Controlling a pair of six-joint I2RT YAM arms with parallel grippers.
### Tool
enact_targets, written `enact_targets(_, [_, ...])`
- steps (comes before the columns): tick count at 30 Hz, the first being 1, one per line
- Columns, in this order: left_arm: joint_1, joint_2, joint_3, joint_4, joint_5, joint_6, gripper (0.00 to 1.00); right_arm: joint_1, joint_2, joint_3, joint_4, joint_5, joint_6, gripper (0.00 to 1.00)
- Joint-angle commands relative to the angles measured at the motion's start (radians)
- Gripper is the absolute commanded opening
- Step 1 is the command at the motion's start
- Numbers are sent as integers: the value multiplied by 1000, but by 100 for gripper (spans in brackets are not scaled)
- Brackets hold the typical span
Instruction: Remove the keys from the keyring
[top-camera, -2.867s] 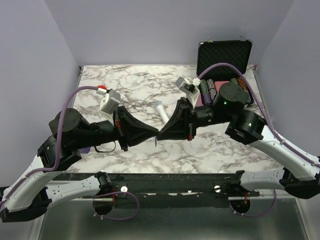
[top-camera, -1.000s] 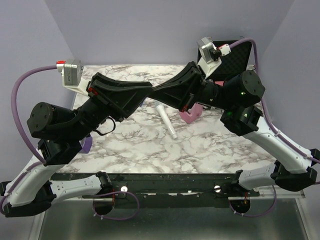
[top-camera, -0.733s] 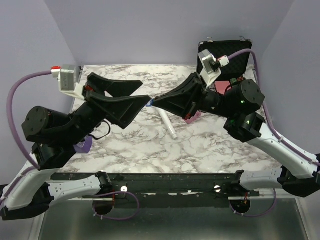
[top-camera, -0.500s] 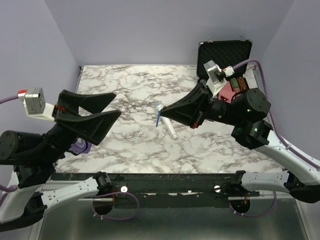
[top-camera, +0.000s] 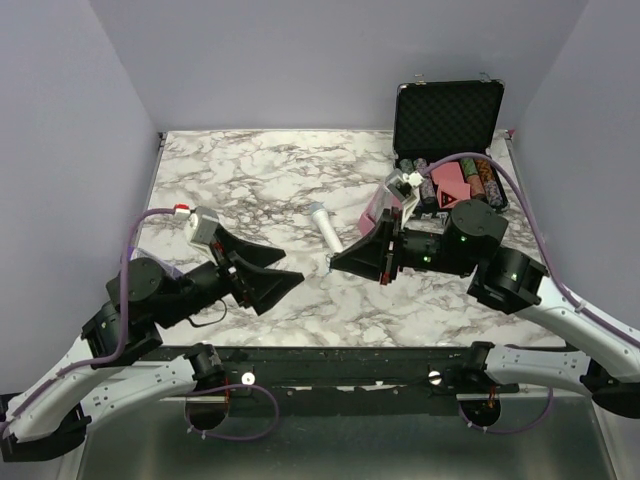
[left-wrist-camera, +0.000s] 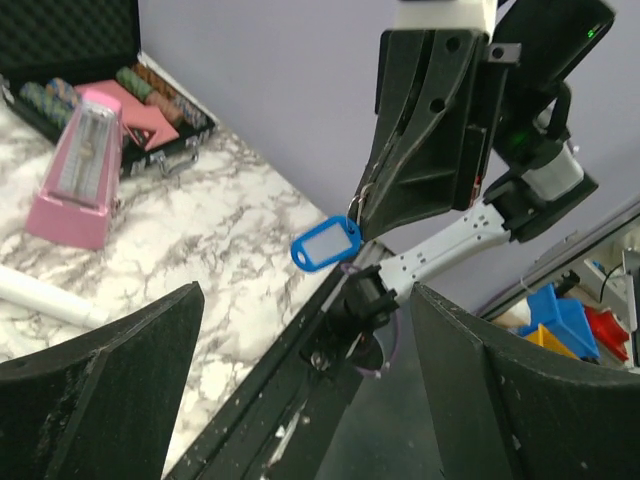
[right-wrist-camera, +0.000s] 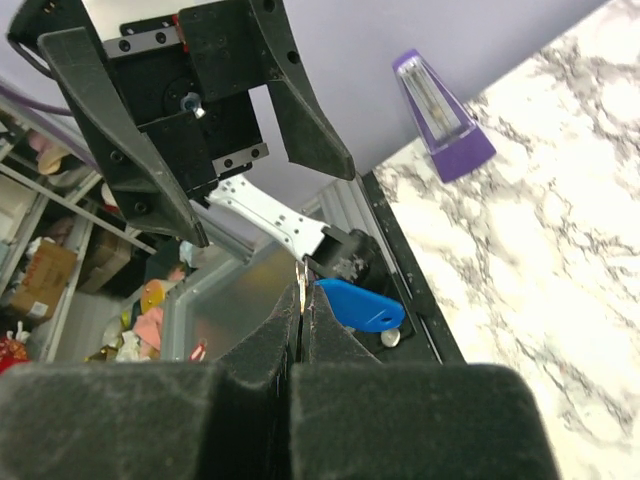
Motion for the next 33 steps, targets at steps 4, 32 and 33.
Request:
enact_targets(4, [-5,116,73,-1,105,39,91,3,-21,-51,-29,-49,-25,1])
enact_targets(32, [159,443,509,-314,674,266,51,4,54,116,-69,-308,-158,1])
enact_targets(33, [159,443,510,-316,674,266,50,3,56,119,-69,-304,-158,1])
